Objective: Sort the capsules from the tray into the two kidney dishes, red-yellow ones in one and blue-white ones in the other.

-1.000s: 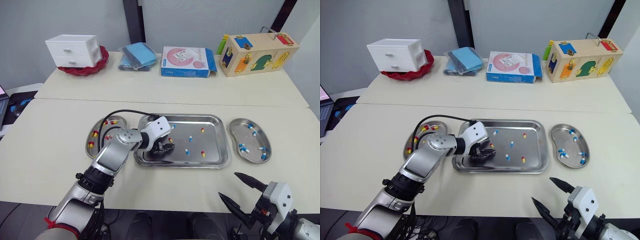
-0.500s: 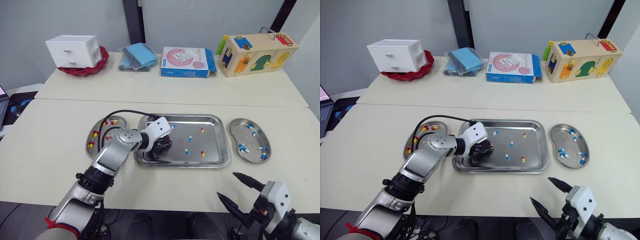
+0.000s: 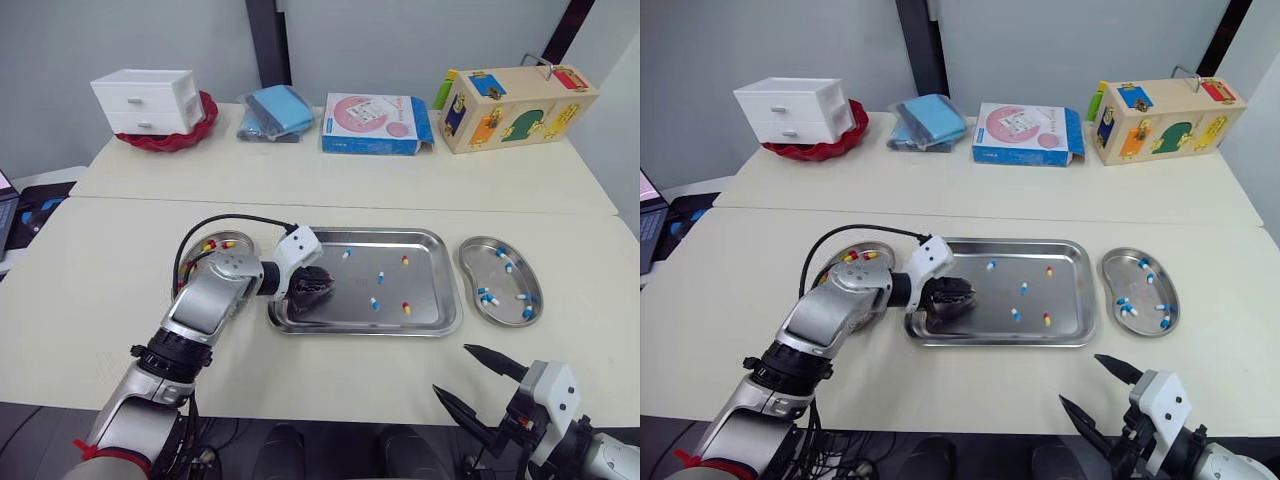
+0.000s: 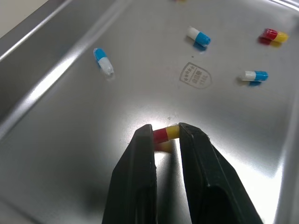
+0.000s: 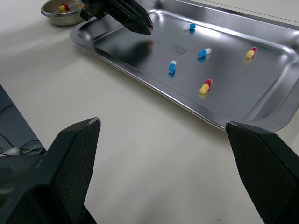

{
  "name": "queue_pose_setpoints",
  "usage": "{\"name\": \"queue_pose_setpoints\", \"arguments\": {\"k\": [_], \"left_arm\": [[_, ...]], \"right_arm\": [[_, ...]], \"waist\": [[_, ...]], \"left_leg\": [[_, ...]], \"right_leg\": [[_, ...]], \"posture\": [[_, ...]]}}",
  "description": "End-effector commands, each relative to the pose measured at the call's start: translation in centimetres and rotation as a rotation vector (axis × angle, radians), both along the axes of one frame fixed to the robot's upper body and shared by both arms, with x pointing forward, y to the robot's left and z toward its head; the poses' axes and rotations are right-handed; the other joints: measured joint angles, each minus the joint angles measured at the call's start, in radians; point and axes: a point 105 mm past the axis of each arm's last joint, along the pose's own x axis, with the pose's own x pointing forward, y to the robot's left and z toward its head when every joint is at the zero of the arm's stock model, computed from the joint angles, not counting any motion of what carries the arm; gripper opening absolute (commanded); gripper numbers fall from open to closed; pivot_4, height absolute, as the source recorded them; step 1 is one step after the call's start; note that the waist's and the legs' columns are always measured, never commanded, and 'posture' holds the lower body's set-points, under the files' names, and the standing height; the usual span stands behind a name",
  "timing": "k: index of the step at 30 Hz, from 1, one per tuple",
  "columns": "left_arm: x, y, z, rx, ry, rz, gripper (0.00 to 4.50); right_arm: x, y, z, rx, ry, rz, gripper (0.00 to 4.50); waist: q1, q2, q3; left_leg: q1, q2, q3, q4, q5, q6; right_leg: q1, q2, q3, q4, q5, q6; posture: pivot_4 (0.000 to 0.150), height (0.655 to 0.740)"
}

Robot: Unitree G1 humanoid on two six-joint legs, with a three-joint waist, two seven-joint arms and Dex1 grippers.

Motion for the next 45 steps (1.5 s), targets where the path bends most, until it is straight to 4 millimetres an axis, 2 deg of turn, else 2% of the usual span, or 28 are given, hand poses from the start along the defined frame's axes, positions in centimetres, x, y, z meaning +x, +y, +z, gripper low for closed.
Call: {"name": "queue_pose_setpoints", "arguments": {"k": [1, 9, 13, 16, 21, 26, 31, 39, 45], "left_arm": [[-0.1, -0.1, 1.6, -0.034, -0.042, -0.026, 0.41], [-0.9, 1.4, 3.2, -0.072, -0.074, -0.029, 0.41], [-0.9, 4.1, 4.0, -0.043, -0.097, 0.049, 0.41], [-1.1, 8.4, 5.5, 0.029, -0.131, 0.172, 0.41], [-1.2, 13.4, 7.1, 0.100, -0.180, 0.355, 0.41], [-2.5, 16.7, 6.9, 0.161, -0.185, 0.479, 0.41], [-2.5, 17.3, 6.3, 0.187, -0.213, 0.522, 0.41], [-2.6, 16.8, 5.2, 0.212, -0.218, 0.518, 0.41], [-2.3, 16.8, 5.1, 0.220, -0.231, 0.528, 2.34]], "right_arm": [[-0.3, 0.5, 0.7, 0.010, -0.034, 0.020, 4.50], [-0.5, 0.7, 0.4, 0.009, -0.034, 0.052, 4.50], [-0.9, 1.1, 0.4, -0.014, -0.033, 0.127, 4.50], [-1.3, 1.6, 0.3, -0.038, -0.026, 0.231, 4.50], [-1.3, 1.2, 0.3, -0.062, -0.016, 0.312, 4.50], [-1.1, 1.1, 0.4, -0.067, -0.003, 0.360, 4.50], [-0.3, 1.1, 0.8, -0.059, -0.010, 0.361, 4.50], [0.5, 1.5, 1.5, -0.052, -0.015, 0.351, 4.50], [0.6, 1.5, 1.5, -0.047, -0.004, 0.342, 4.50]], "waist": [[0.000, 0.000, 0.000], [-0.002, 0.000, 0.000], [-0.003, 0.000, 0.000], [-0.004, -0.001, 0.001], [0.000, -0.001, 0.001], [-0.001, -0.002, 0.001], [0.001, -0.002, 0.001], [0.000, -0.002, 0.001], [0.000, -0.003, 0.001]], "left_leg": [[0.000, 0.000, 0.000, 0.000, 0.000, 0.000], [0.000, 0.000, 0.000, 0.000, 0.000, 0.000], [0.000, 0.000, 0.000, 0.000, 0.000, 0.000], [0.000, 0.000, 0.000, 0.000, 0.000, 0.000], [0.000, 0.000, 0.000, 0.000, 0.000, 0.000], [0.000, 0.000, 0.000, -0.001, 0.000, 0.000], [0.000, 0.001, 0.000, 0.000, 0.000, 0.000], [0.000, 0.001, 0.000, -0.001, 0.000, 0.000], [0.000, 0.001, 0.000, -0.001, 0.000, 0.000]], "right_leg": [[0.000, 0.000, 0.000, 0.000, 0.000, 0.000], [0.000, 0.000, 0.000, 0.000, 0.000, 0.000], [0.000, 0.000, 0.000, 0.000, 0.000, 0.000], [-0.001, 0.000, 0.000, 0.000, 0.000, 0.000], [-0.001, 0.000, 0.000, 0.000, 0.000, 0.000], [-0.001, 0.000, 0.000, 0.000, 0.000, 0.000], [-0.001, 0.000, 0.000, 0.000, 0.000, 0.000], [-0.001, 0.000, 0.000, 0.000, 0.000, 0.000], [-0.001, 0.000, 0.000, 0.000, 0.000, 0.000]], "posture": [[0.150, 0.7400], [0.150, 0.7400], [0.150, 0.7400], [0.150, 0.7400], [0.150, 0.7400], [0.150, 0.7400], [0.150, 0.7400], [0.150, 0.7400], [0.150, 0.7400]]}}
